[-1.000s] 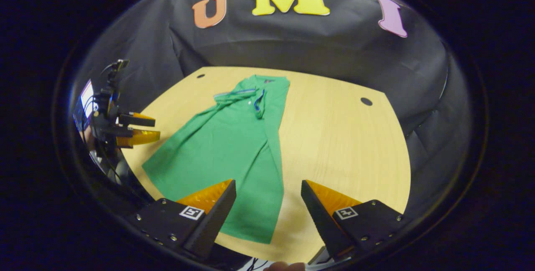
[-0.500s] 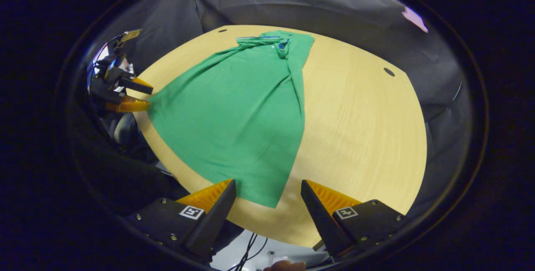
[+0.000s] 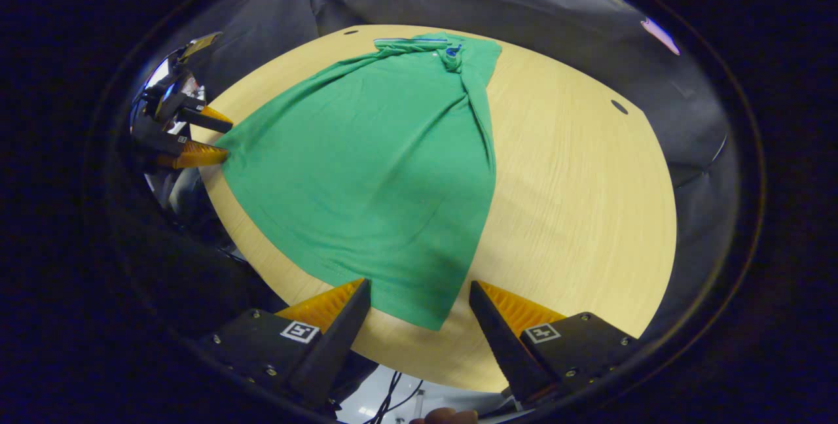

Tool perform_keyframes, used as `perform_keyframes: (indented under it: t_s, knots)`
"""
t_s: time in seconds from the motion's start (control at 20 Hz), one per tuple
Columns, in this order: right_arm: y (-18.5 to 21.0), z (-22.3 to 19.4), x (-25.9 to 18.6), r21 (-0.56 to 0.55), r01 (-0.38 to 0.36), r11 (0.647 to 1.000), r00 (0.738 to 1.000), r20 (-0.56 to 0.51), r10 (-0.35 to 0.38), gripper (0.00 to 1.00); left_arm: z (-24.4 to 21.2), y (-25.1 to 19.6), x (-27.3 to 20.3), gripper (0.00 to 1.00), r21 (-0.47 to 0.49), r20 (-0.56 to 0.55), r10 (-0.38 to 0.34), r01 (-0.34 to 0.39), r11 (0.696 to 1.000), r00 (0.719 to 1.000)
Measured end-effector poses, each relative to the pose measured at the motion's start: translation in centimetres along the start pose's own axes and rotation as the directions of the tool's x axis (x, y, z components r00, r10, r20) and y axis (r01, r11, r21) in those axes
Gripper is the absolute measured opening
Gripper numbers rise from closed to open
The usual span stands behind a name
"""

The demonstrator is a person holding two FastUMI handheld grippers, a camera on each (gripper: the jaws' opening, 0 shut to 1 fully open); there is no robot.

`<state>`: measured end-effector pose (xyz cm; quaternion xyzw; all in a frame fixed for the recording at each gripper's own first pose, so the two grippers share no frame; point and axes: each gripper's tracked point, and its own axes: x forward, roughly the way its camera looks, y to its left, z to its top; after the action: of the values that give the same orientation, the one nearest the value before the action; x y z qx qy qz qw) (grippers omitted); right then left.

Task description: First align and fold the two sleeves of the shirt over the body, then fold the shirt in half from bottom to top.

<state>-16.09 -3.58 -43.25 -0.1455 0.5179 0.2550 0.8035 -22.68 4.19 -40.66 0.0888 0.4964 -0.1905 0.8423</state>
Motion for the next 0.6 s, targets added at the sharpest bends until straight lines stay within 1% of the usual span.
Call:
perform_keyframes:
  t_s: [0.05, 0.1, 0.15, 0.2, 0.25, 0.3, 0.35, 0.4, 0.45, 0.5, 0.6]
  knots:
    - [0.2, 0.1, 0.0, -0.006, 0.003, 1.000, 1.000, 0.001, -0.003, 1.00, 0.2, 0.0, 0.3, 1.00, -0.007, 0.019, 0.007, -0.007, 1.000, 1.000]
    - [0.6, 0.4, 0.1, -0.019, -0.006, 1.000, 1.000, 0.004, 0.006, 0.99, 0.3, -0.3, 0.4, 1.00, -0.012, 0.032, 0.014, -0.014, 1.000, 0.999]
    - [1.0, 0.9, 0.2, -0.034, -0.008, 0.999, 1.000, 0.023, 0.009, 0.68, 0.8, -1.0, 0.6, 1.00, -0.017, 0.044, 0.004, -0.003, 1.000, 0.999]
    - [1.0, 1.1, 0.3, -0.042, 0.015, 0.999, 0.999, 0.039, -0.013, 0.37, 1.0, -1.5, 0.7, 0.71, -0.020, 0.056, 0.020, -0.019, 1.000, 0.998]
    - [1.0, 1.1, 0.1, -0.058, 0.023, 0.998, 0.999, 0.034, -0.021, 0.06, 1.2, -2.0, 1.1, 0.43, -0.021, 0.060, 0.029, -0.028, 0.999, 0.998]
    - [1.0, 1.4, 0.2, -0.057, 0.010, 0.998, 0.999, 0.038, -0.008, 0.06, 1.4, -2.0, 1.0, 0.14, -0.023, 0.060, 0.024, -0.022, 0.999, 0.998]
    - [1.0, 1.2, 0.0, -0.020, -0.007, 1.000, 1.000, 0.024, 0.007, 0.01, 1.6, -2.3, 1.3, 0.10, -0.067, 0.057, -0.015, 0.018, 0.998, 0.998]
    - [1.1, 1.4, -0.1, 0.035, -0.030, 0.999, 0.999, 0.023, 0.029, 0.01, 1.6, -3.0, 0.9, 0.06, -0.128, 0.058, -0.067, 0.074, 0.989, 0.996]
    - [1.1, 1.5, 0.0, 0.085, -0.050, 0.995, 0.999, 0.021, 0.048, 0.01, 1.8, -3.1, 0.7, 0.05, -0.178, 0.063, -0.093, 0.103, 0.979, 0.994]
    - [0.8, 1.8, -0.2, 0.115, -0.055, 0.992, 0.998, 0.029, 0.052, 0.01, 2.1, -2.8, 0.3, 0.04, -0.208, 0.072, -0.096, 0.109, 0.972, 0.993]
    - [0.7, 2.5, -0.9, 0.129, -0.061, 0.990, 0.997, 0.051, 0.055, 0.01, 2.9, -2.0, -0.7, 0.04, -0.227, 0.091, -0.094, 0.112, 0.967, 0.991]
